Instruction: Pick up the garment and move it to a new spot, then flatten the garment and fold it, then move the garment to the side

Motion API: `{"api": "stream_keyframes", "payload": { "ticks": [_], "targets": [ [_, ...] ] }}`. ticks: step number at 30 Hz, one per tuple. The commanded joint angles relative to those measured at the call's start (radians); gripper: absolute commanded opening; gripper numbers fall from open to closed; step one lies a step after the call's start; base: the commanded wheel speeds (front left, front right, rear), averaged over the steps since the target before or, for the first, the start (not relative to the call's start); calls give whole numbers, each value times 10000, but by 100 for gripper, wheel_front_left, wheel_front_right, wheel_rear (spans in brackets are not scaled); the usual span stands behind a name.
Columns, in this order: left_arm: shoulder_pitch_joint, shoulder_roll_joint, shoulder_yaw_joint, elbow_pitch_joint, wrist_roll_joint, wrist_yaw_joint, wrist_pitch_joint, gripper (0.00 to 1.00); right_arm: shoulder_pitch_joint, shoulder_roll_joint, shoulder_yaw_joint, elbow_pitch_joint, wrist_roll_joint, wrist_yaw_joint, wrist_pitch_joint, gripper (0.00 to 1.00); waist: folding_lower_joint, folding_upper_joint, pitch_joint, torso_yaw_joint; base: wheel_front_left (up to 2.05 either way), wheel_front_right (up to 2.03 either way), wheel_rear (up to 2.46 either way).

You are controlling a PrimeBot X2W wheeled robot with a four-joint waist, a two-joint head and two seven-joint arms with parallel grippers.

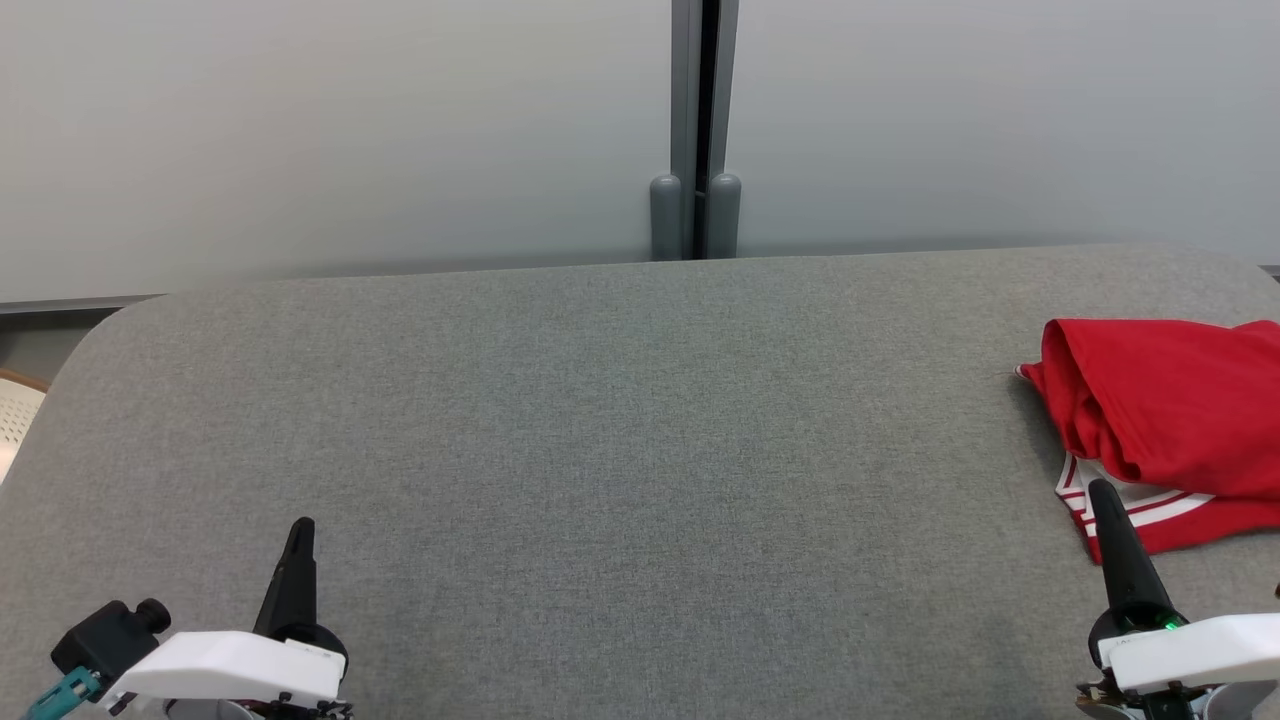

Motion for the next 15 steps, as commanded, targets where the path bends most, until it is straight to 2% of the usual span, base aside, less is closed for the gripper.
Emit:
{"api": "stream_keyframes", "payload": {
  "ticks": [1,15],
  "targets": [
    [-280,29,132,-85,-225,-71,72,0,-267,-68,-23,-13,281,-2,-48,0,0,-1,2,-3,0,0,0],
    [-489,-162,534,44,-1550,-400,445,0,-555,-45,-119,440,1823,-1,-36,0,0,-1,33,-45,0,0,0]
  ]
}}
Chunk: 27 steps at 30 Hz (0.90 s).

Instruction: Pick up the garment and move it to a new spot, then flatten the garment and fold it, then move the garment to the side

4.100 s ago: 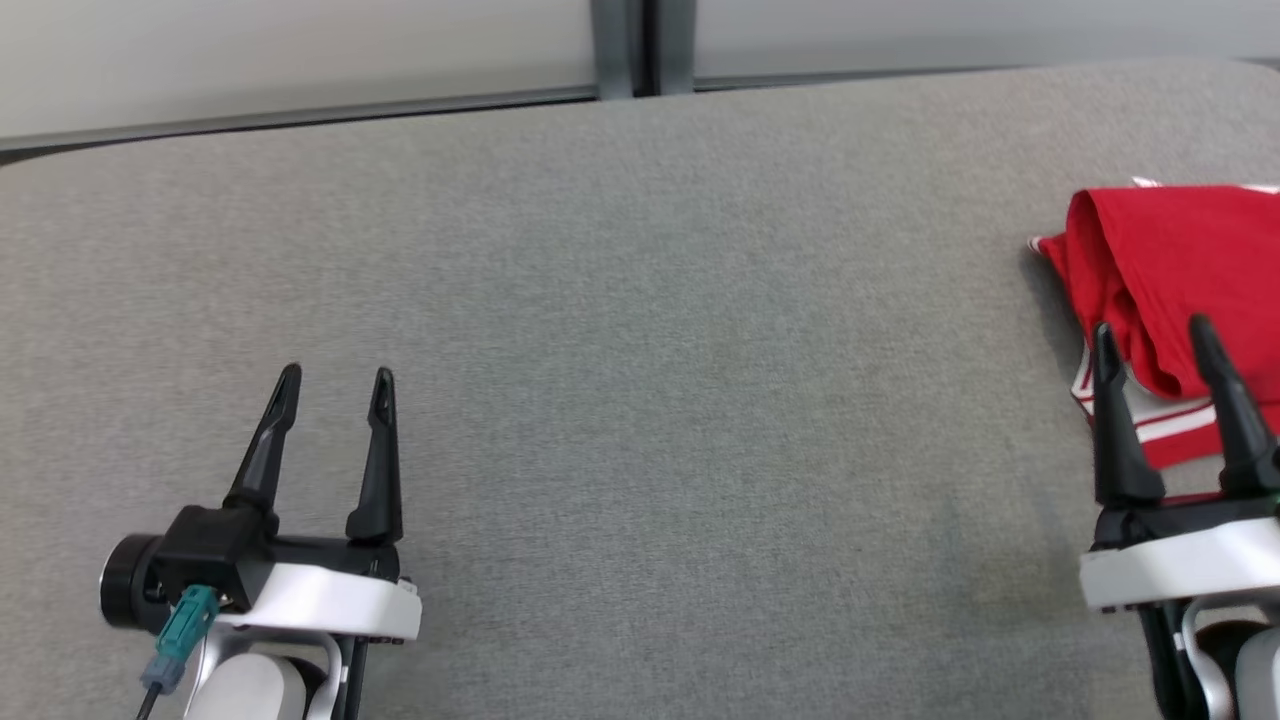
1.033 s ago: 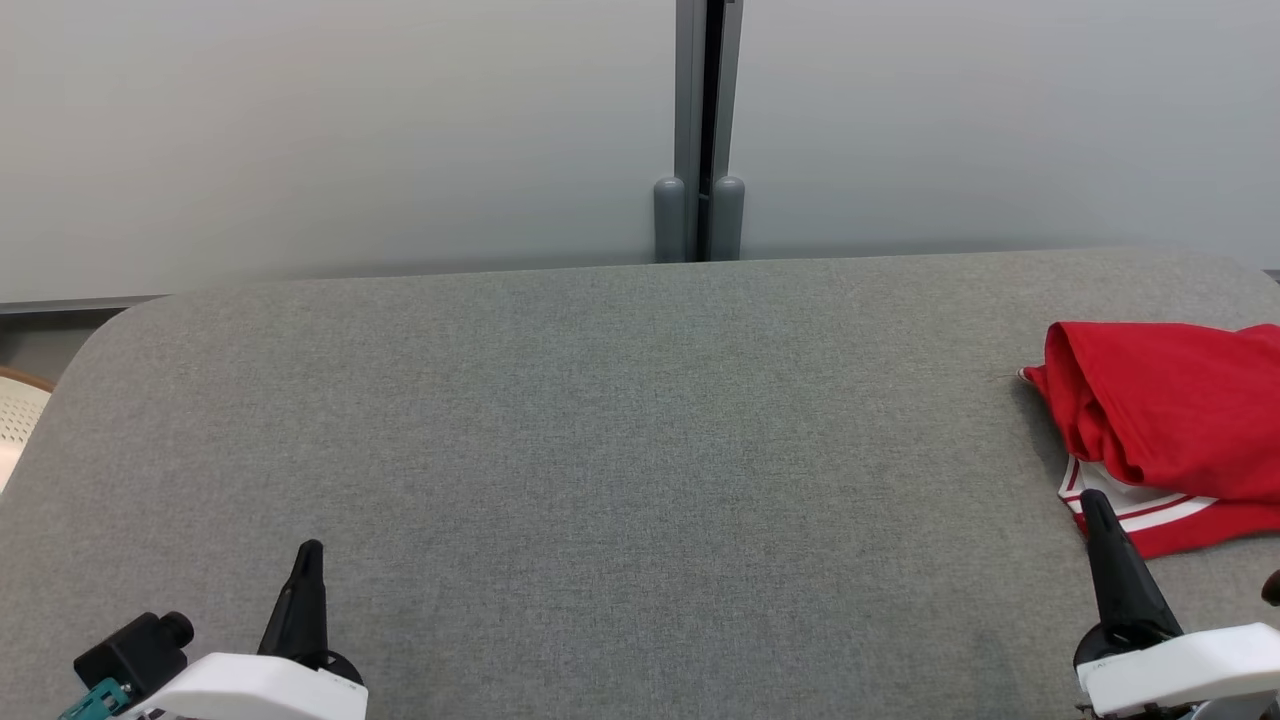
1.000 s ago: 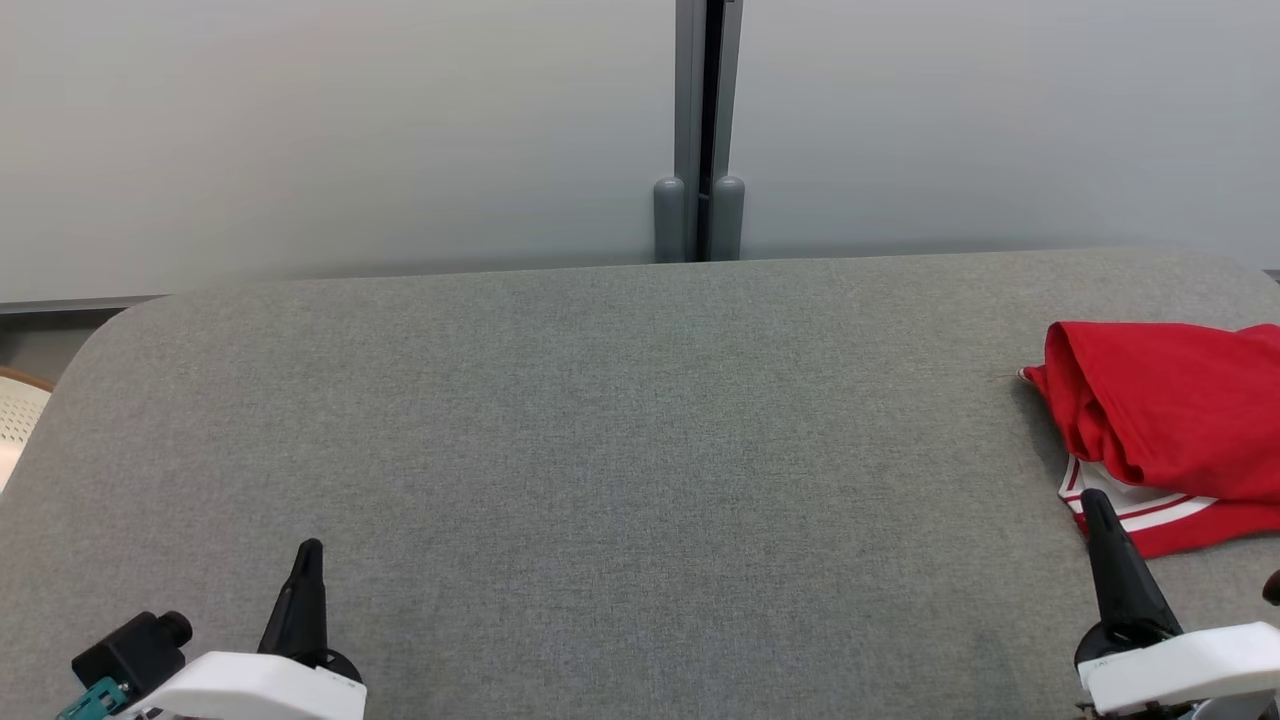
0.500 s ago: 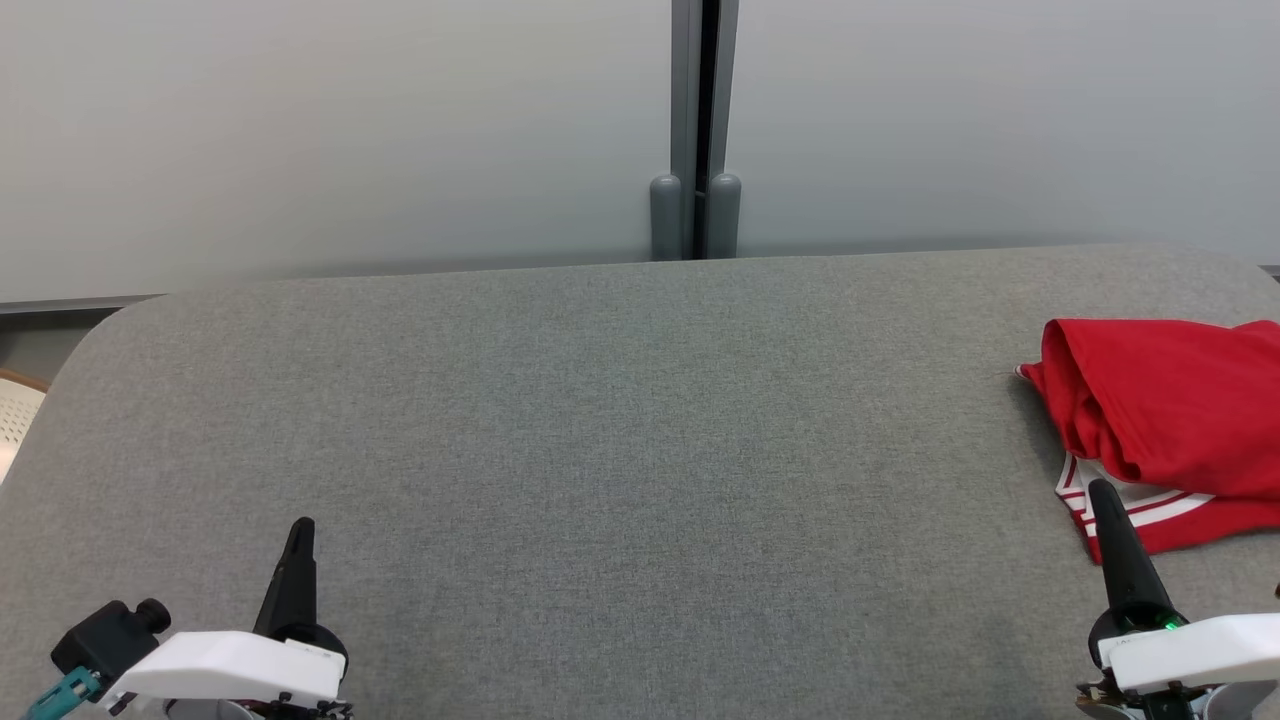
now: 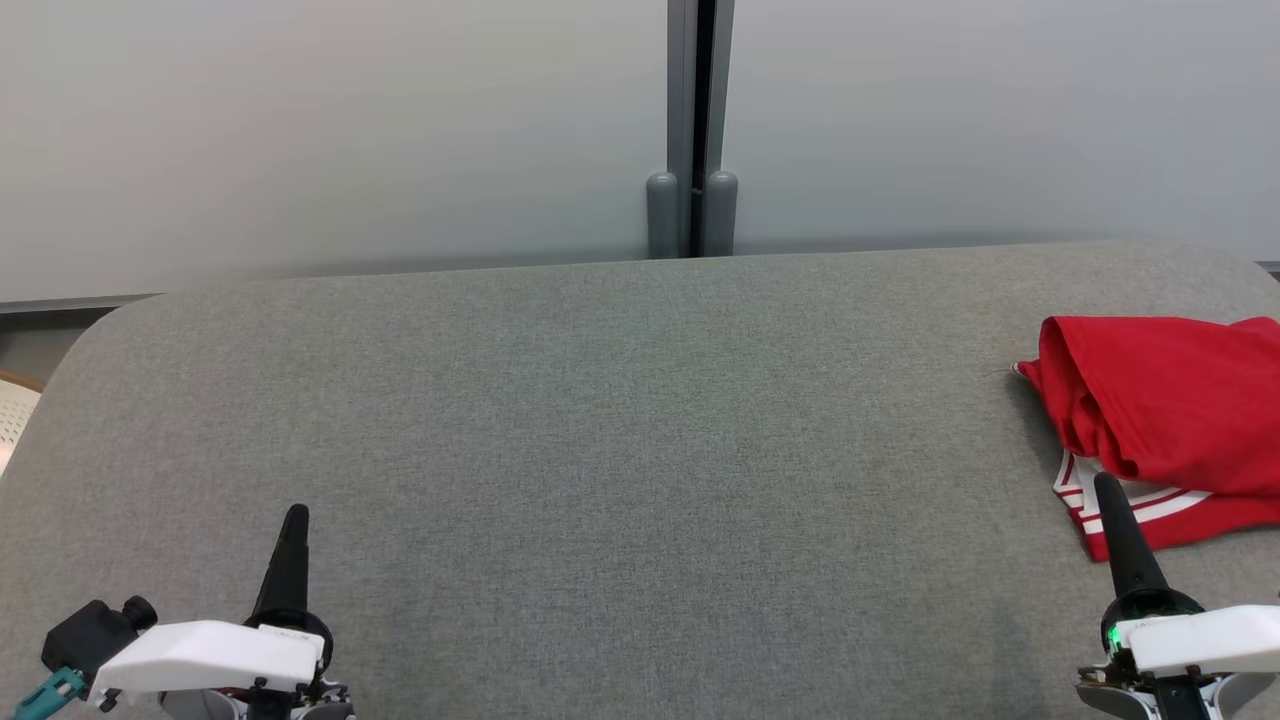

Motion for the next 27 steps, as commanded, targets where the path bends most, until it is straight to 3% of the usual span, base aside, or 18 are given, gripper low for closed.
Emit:
{"api": "stream_keyframes", "payload": {
  "ticks": [1,27],
  "targets": [
    [-261,32,148,-33,-320,-131,65,0,-228,-46,-45,21,361,5,-35,0,0,-1,5,-6,0,0,0],
    [-564,-290,789,167,-2324,-622,665,0,-678,15,-214,744,2718,3,27,0,0,-1,63,-85,0,0,0]
  ]
}}
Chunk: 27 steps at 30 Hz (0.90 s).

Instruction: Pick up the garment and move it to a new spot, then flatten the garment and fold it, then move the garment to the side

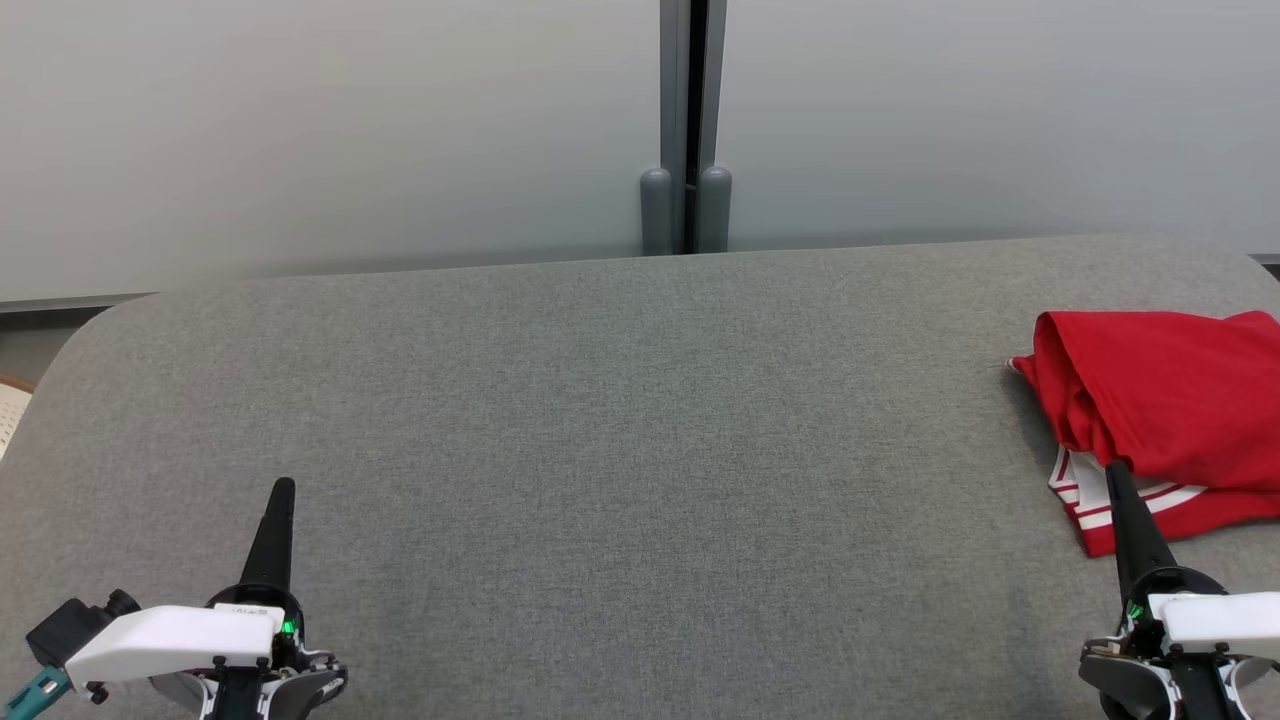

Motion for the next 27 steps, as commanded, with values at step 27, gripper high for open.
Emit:
{"api": "stream_keyframes", "payload": {
  "ticks": [27],
  "targets": [
    [-456,-227,621,150,-1760,-468,535,0,-534,39,-186,587,2047,1,79,0,0,0,59,-80,0,0,0]
  ]
}}
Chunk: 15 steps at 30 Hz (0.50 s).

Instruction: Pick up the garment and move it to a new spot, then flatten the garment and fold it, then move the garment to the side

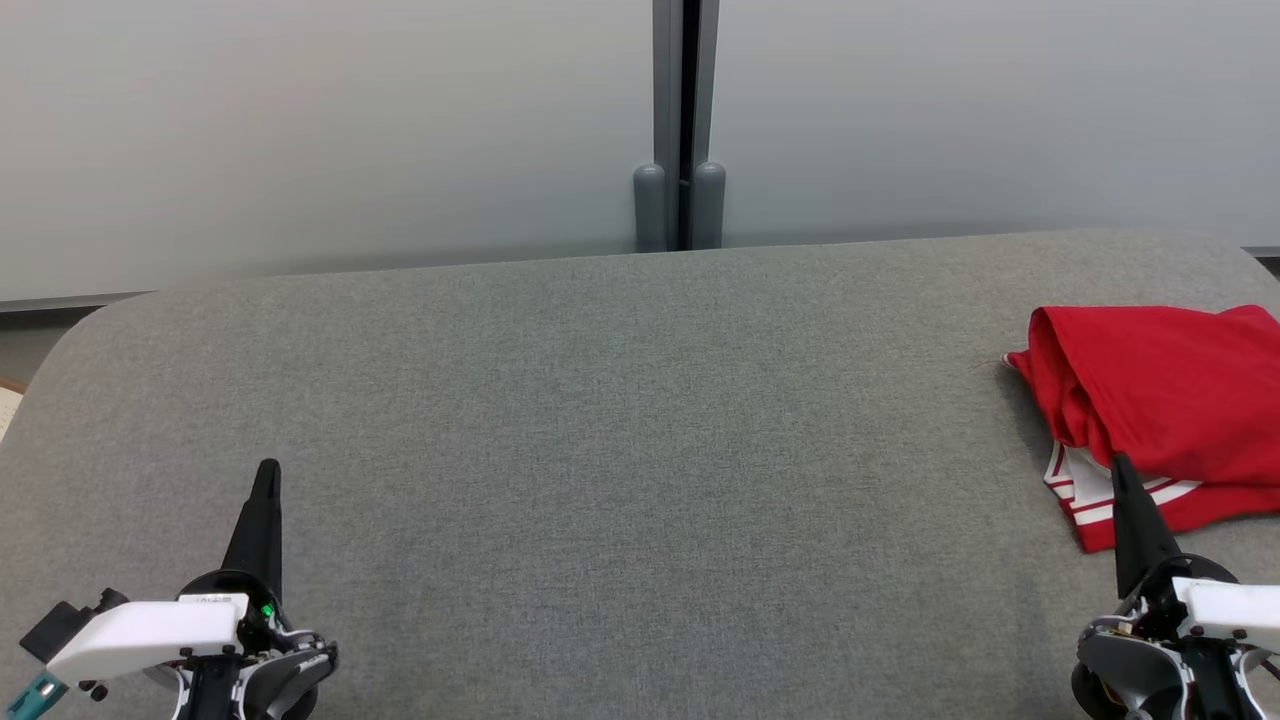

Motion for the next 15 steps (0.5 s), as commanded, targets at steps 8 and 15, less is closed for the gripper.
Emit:
{"api": "stream_keyframes", "payload": {
  "ticks": [8,15],
  "targets": [
    [-221,-16,164,47,-400,-124,118,0,-185,0,-74,122,451,0,39,0,0,0,13,-18,0,0,0],
    [-217,-25,174,45,-384,-123,126,0,-186,10,-90,124,426,0,58,0,0,0,13,-18,0,0,0]
  ]
}}
